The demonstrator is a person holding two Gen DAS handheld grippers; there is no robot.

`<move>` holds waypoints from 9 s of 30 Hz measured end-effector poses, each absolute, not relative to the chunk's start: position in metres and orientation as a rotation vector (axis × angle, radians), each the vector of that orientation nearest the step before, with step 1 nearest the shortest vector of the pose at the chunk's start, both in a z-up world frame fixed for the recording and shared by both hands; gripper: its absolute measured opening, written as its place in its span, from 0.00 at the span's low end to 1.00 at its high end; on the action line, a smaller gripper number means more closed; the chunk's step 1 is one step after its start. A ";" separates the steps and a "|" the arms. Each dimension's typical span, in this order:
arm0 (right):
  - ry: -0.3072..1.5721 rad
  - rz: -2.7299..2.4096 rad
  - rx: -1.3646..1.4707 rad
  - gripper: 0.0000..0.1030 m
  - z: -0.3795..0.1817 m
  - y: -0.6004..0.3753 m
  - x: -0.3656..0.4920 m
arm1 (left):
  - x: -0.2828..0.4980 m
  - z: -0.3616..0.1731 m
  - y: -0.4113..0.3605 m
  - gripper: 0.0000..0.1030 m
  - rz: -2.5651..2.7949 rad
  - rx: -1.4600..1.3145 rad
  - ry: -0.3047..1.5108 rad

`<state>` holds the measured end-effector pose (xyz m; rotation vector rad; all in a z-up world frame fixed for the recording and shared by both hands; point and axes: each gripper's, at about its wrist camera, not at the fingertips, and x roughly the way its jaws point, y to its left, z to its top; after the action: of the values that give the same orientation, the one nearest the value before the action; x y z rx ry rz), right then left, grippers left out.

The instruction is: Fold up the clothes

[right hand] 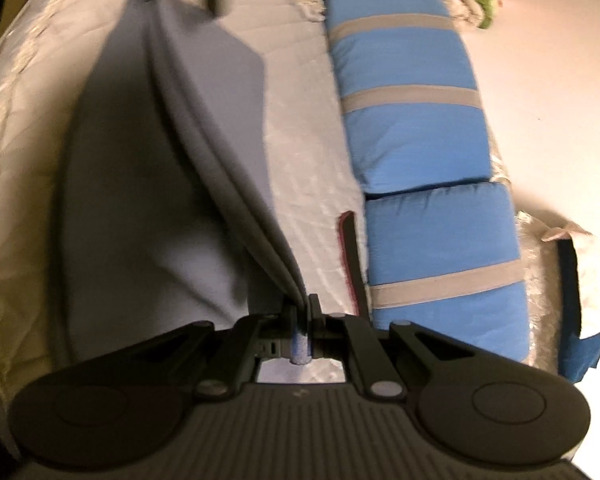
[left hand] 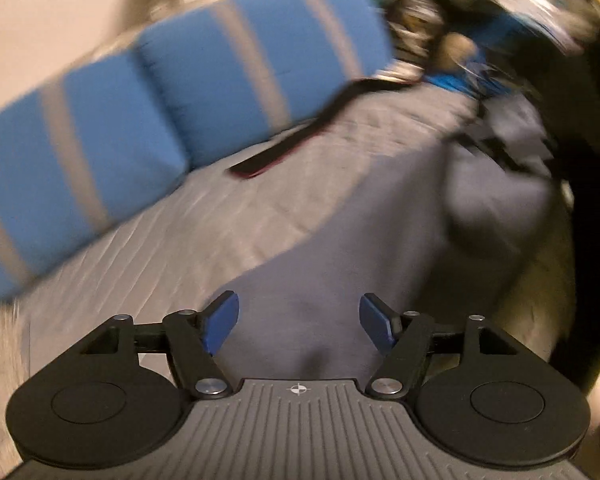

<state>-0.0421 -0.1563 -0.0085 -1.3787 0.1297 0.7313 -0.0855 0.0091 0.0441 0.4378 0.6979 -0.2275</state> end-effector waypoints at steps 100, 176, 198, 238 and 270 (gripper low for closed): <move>0.217 0.731 -1.695 0.02 -0.031 -0.202 -0.068 | -0.119 -0.065 -0.065 0.64 0.069 1.431 0.678; 0.297 0.547 -0.491 1.00 -0.001 -0.156 -0.035 | 0.032 -0.043 0.191 0.36 -0.225 -0.837 1.015; 0.279 0.546 -0.491 1.00 0.001 -0.152 -0.037 | 0.013 -0.079 0.197 0.39 -0.432 -1.081 1.082; 0.298 0.633 -0.546 1.00 0.004 -0.139 -0.062 | -0.038 0.031 0.245 0.17 0.067 -0.609 1.062; 0.585 0.795 -0.557 0.04 0.016 -0.146 -0.009 | -0.028 0.037 0.217 0.26 0.039 -0.545 1.025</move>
<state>-0.0086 -0.1460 0.0164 -0.5569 0.5847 0.7952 -0.0279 0.2165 0.0367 -0.5453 1.0247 0.0393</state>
